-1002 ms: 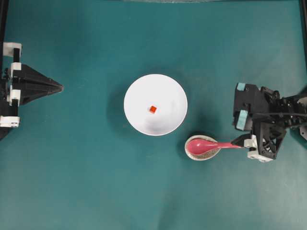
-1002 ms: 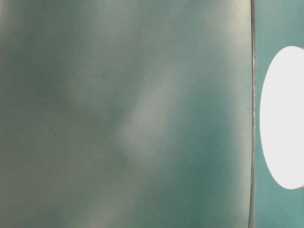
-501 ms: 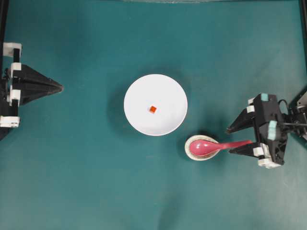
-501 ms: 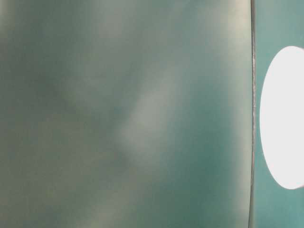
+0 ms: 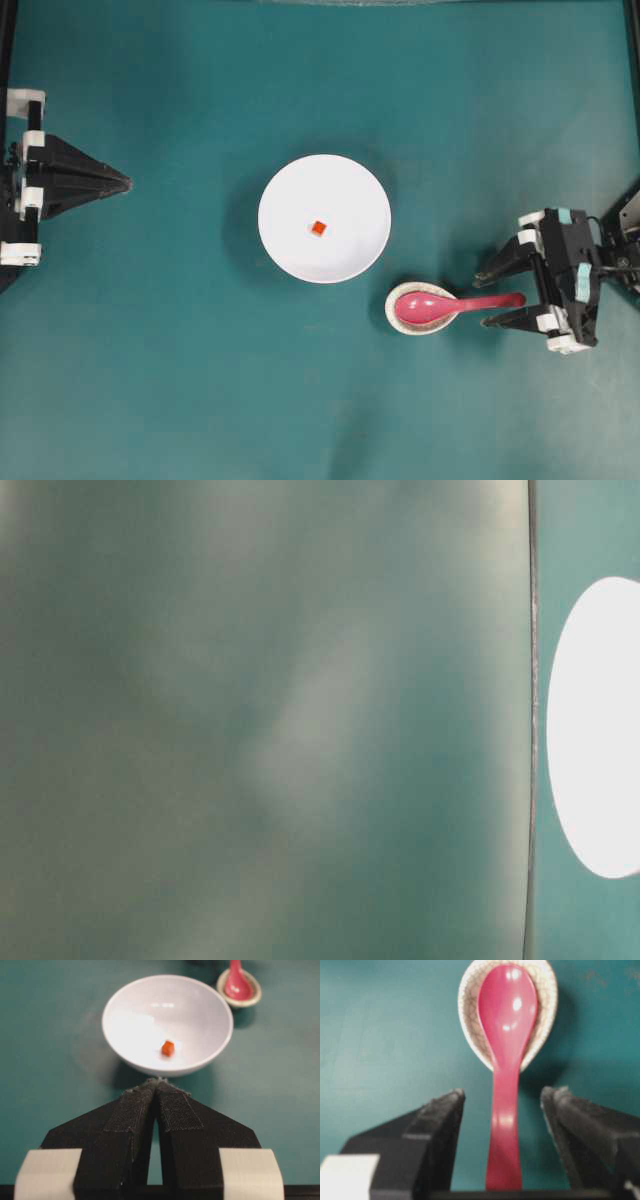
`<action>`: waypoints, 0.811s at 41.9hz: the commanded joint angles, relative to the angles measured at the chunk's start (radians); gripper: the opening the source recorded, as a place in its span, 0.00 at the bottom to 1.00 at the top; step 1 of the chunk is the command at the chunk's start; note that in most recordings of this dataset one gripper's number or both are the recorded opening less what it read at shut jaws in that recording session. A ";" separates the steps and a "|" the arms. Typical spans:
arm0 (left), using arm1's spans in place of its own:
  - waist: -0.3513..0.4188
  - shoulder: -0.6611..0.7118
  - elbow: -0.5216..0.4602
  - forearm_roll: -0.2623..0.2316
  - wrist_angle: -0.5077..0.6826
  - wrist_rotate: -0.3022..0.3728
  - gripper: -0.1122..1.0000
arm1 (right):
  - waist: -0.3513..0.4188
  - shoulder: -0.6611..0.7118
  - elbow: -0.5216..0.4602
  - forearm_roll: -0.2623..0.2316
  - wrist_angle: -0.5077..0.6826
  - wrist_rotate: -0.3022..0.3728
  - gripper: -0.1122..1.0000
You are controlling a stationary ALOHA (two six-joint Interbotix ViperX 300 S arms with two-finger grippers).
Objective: Grip the spoon and scoop the red block from the bowl with right arm.
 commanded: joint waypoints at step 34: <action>0.003 0.009 -0.011 0.000 0.003 -0.002 0.11 | 0.023 0.046 0.008 0.066 -0.074 -0.129 0.66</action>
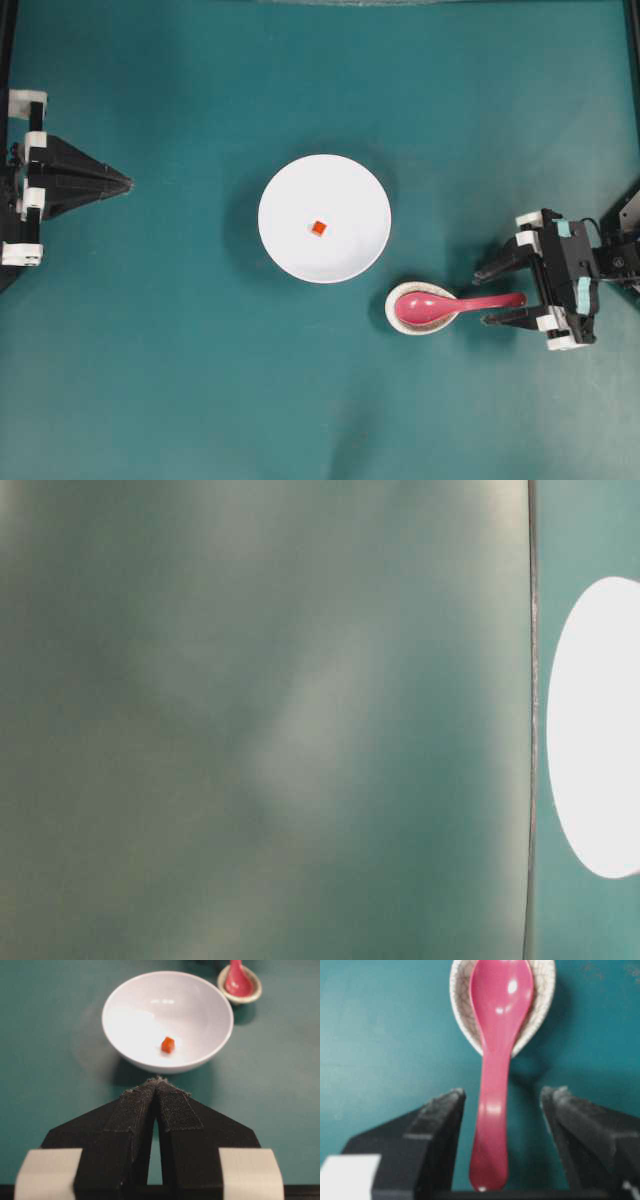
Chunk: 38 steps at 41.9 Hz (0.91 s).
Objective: Grip the spoon and scoop the red block from the bowl with right arm.
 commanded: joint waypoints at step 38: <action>0.002 0.008 -0.011 0.002 0.002 -0.002 0.11 | 0.123 0.083 -0.015 0.275 -0.156 -0.086 0.64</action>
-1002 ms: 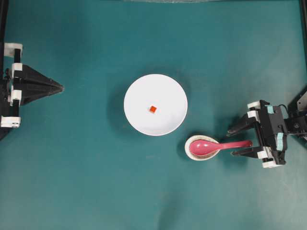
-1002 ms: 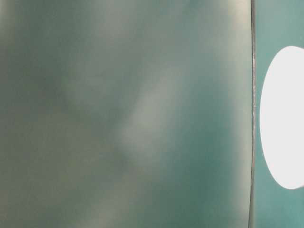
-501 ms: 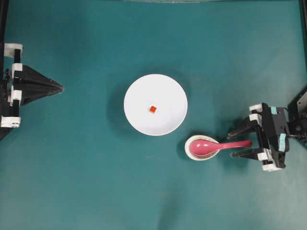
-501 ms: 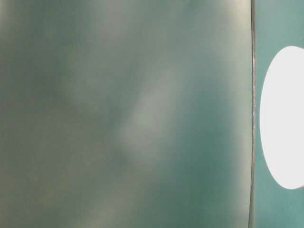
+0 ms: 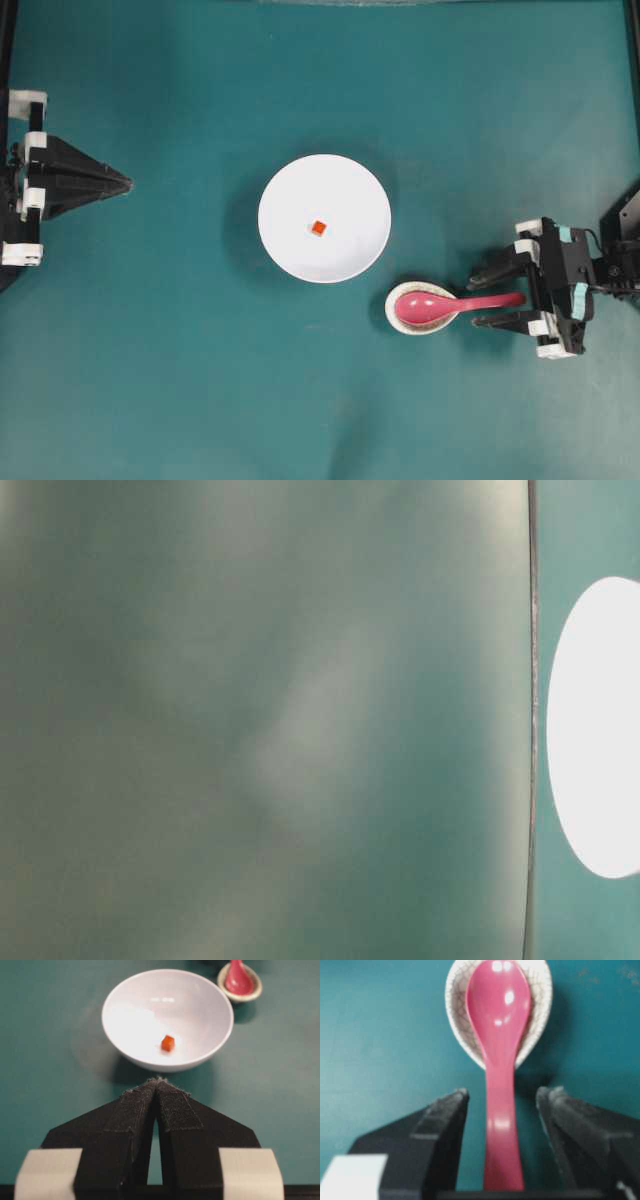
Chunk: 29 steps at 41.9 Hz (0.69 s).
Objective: Grip the spoon and scoop the red block from the bowl with right arm.
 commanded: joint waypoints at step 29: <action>0.002 0.008 -0.011 0.000 0.011 -0.002 0.11 | 0.003 -0.040 -0.012 0.006 -0.005 -0.002 0.60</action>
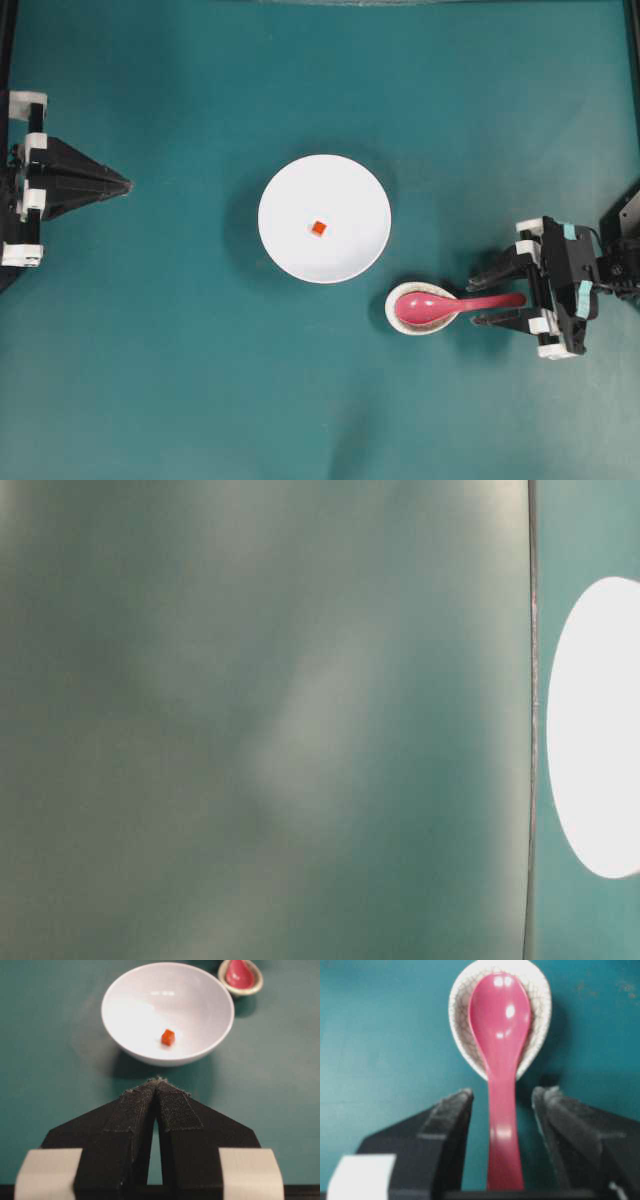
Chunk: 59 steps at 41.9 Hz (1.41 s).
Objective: Grip the spoon and scoop the red block from the bowl with right arm.
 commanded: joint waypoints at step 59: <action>0.005 0.008 -0.009 0.000 0.003 0.000 0.11 | 0.003 -0.014 -0.034 -0.002 0.035 -0.006 0.51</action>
